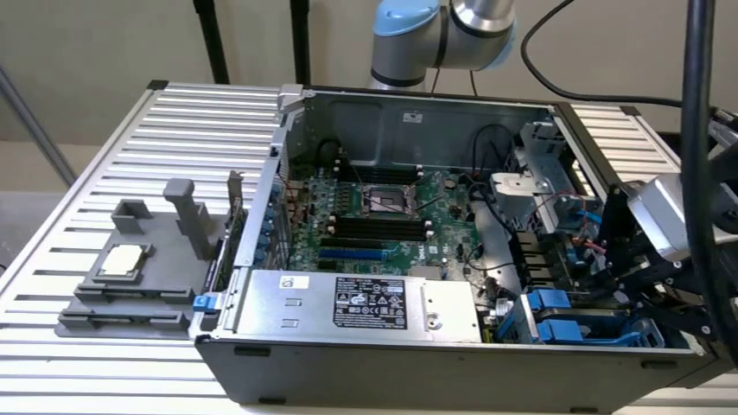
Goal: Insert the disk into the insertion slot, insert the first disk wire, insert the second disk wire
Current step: 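Insert the first disk wire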
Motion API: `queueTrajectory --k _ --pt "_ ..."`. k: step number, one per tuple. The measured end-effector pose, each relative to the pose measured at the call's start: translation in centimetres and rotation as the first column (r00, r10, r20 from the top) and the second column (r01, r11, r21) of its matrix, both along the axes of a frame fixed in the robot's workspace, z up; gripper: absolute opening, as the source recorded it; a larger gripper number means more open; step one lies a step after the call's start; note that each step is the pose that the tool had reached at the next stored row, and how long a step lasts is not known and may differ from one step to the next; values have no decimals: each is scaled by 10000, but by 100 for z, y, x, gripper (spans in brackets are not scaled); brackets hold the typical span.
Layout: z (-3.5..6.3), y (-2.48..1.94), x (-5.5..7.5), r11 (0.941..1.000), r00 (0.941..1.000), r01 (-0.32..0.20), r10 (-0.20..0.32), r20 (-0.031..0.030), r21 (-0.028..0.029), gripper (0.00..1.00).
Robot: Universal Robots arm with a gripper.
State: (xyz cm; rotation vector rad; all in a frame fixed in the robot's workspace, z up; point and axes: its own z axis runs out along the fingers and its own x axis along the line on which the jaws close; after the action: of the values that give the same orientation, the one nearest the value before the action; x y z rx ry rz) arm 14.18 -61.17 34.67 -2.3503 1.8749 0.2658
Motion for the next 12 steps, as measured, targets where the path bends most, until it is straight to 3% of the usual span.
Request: queueTrajectory --k 2,4,6,9,12 --pt "0 0 -32 10000 10000 27 -27 6 -75 16" --pt "1 0 -36 9997 9999 118 -117 14 -210 16" --pt "0 0 -37 9990 9995 312 -312 18 -306 16" --pt "-1 -1 -37 9970 9977 684 -683 21 -371 16" --pt "0 0 -35 9943 9950 995 -995 24 -396 16"
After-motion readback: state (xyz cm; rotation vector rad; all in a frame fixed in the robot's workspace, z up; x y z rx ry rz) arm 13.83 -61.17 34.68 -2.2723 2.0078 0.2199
